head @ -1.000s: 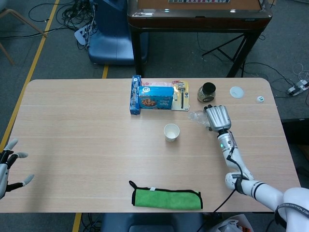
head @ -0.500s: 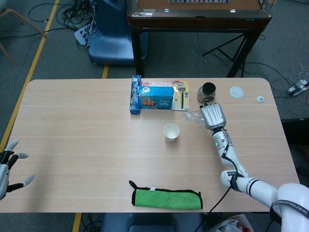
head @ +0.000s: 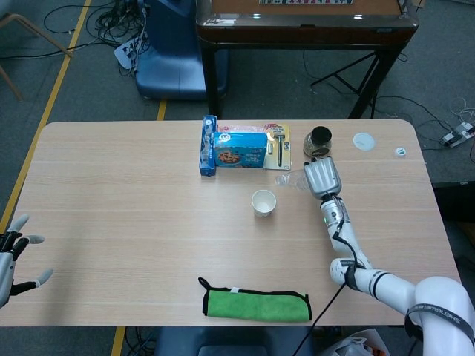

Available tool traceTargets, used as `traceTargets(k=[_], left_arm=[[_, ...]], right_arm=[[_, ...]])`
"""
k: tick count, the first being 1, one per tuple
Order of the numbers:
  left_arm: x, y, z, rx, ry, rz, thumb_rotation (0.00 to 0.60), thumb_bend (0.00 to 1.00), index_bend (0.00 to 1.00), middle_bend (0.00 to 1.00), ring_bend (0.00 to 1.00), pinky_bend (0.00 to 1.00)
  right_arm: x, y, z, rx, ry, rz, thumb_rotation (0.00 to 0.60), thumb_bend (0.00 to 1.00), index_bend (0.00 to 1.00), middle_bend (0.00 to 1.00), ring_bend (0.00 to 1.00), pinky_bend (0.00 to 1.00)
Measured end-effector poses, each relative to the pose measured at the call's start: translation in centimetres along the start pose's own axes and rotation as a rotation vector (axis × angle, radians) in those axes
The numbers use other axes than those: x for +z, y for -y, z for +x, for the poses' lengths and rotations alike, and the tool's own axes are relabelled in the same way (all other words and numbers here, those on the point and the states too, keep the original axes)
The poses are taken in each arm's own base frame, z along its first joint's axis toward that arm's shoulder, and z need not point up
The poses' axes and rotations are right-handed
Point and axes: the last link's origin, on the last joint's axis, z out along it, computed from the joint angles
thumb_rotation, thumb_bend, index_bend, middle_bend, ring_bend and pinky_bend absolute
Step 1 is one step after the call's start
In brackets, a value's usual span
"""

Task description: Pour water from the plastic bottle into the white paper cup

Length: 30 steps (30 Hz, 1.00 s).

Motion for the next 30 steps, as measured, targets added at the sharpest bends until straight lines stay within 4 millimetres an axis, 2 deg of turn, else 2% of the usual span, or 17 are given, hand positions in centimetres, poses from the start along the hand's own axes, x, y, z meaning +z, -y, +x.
traceTargets(k=[17,30], left_arm=[[0.0,0.1,0.3,-0.004,0.000,0.004,0.600,0.10,0.37,0.09,0.23,0.55],[0.0,0.1,0.4,0.000,0.001,0.004,0.600,0.10,0.37,0.09,0.23,0.56]], right_arm=[[0.5,2.6,1.0,-0.098,-0.032,0.018,0.600,0.13,0.62,0.65,0.55,0.58],[0.2,2.2,1.6,-0.216,-0.059,0.006,0.600,0.14,0.62,0.65,0.55,0.58]])
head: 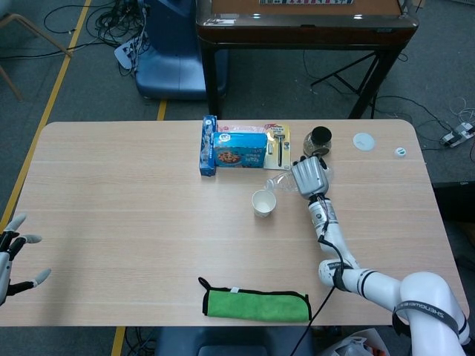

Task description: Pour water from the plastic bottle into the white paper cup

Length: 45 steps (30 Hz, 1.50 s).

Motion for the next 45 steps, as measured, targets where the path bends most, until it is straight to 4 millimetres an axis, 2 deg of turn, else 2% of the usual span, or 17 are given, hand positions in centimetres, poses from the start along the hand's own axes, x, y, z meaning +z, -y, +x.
traceTargets(k=[17,45], left_arm=[[0.01,0.03,-0.09,0.016,0.002,0.004,0.600,0.10,0.37,0.09,0.23,0.55],[-0.02,-0.01,-0.13,0.018,0.003,0.004,0.600,0.09,0.37,0.09,0.23,0.56]], right_arm=[[-0.14,-0.13,-0.50,-0.115,0.001,0.003,0.600,0.14,0.62,0.65,0.55,0.58],[-0.11,-0.38,-0.17,-0.266,-0.021,0.003,0.600,0.14,0.62,0.65,0.55,0.58]])
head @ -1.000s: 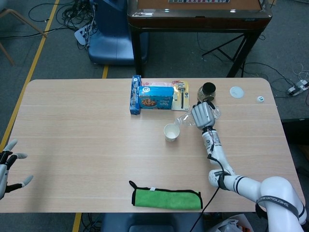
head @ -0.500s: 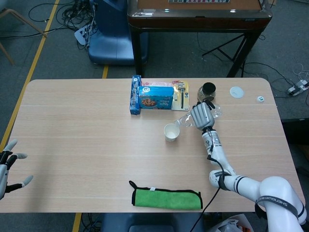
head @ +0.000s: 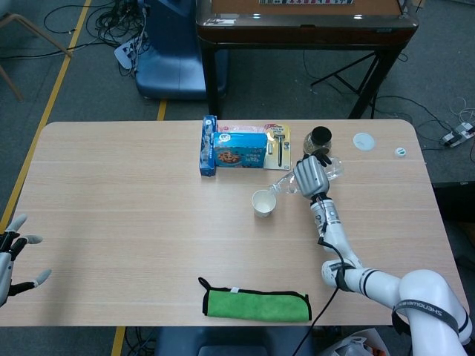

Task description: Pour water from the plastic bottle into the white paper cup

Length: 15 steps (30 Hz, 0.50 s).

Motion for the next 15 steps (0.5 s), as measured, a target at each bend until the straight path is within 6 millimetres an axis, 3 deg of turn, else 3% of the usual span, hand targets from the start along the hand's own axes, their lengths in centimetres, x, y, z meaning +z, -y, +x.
traceTargets(k=[15], left_arm=[[0.01,0.03,0.04,-0.001,0.000,0.002,0.600,0.10,0.37,0.09,0.23,0.56]], right_arm=[[0.03,0.17,0.15,-0.037,-0.011,0.002,0.600,0.14,0.62,0.65,0.55,0.58]])
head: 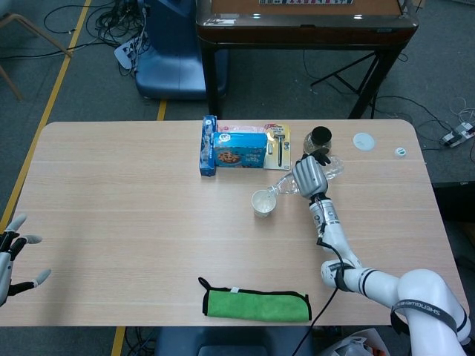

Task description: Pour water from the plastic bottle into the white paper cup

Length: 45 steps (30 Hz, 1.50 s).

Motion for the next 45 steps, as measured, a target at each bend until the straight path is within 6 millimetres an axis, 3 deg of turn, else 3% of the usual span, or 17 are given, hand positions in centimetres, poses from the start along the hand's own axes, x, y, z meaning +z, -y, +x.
traceTargets(k=[19,45], left_arm=[[0.0,0.0,-0.1,0.005,0.005,0.002,0.600,0.10,0.37,0.09,0.23,0.56],[0.0,0.0,-0.4,0.016,0.015,0.003,0.600,0.10,0.37,0.09,0.23,0.56]], right_arm=[[-0.3,0.0,-0.8,0.167,0.024,-0.015,0.600,0.14,0.62,0.65,0.55,0.58],[-1.8,0.3,-4.0,0.809,0.033,-0.032,0.600,0.14,0.62,0.65,0.55,0.58]])
